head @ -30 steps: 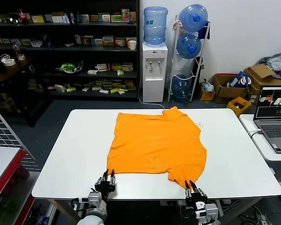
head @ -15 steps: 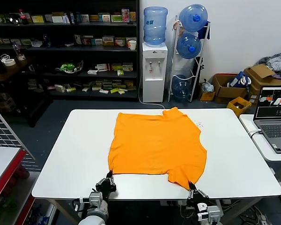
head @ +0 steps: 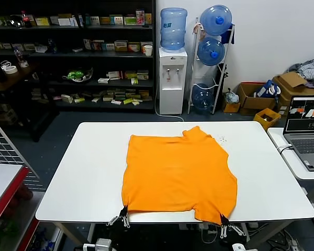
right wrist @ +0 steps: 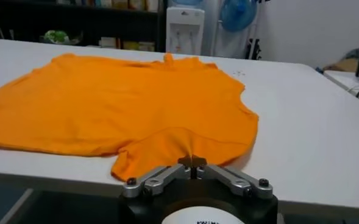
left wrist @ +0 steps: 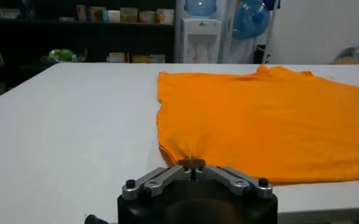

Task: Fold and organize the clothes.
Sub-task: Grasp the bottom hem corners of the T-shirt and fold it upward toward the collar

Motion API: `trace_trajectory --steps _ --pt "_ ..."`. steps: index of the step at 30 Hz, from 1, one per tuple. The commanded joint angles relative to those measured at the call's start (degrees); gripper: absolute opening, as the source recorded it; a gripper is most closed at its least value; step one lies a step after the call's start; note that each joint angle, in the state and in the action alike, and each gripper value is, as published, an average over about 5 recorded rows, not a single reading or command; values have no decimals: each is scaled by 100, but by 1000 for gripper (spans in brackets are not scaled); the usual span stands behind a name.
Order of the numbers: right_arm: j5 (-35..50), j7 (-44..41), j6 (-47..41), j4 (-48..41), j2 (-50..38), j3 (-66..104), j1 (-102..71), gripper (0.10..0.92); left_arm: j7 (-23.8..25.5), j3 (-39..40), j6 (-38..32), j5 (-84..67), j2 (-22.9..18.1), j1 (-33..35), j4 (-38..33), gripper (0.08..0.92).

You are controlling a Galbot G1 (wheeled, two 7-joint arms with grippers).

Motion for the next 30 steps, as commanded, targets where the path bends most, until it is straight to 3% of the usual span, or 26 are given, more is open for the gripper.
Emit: trace_trajectory --steps 1,8,19,30 --pt "23 139 386 365 -86 28 -451 125 -9 75 -132 70 125 699 -645 96" --pt "330 231 582 -178 -41 52 966 125 176 -48 -195 -557 254 -284 -322 96" --pt "427 277 166 -980 47 -130 2452 125 45 -232 -11 -978 157 -2006 540 96" --pt "613 307 -303 -1680 1 -462 3425 125 -33 22 78 -929 224 -2564 1269 96"
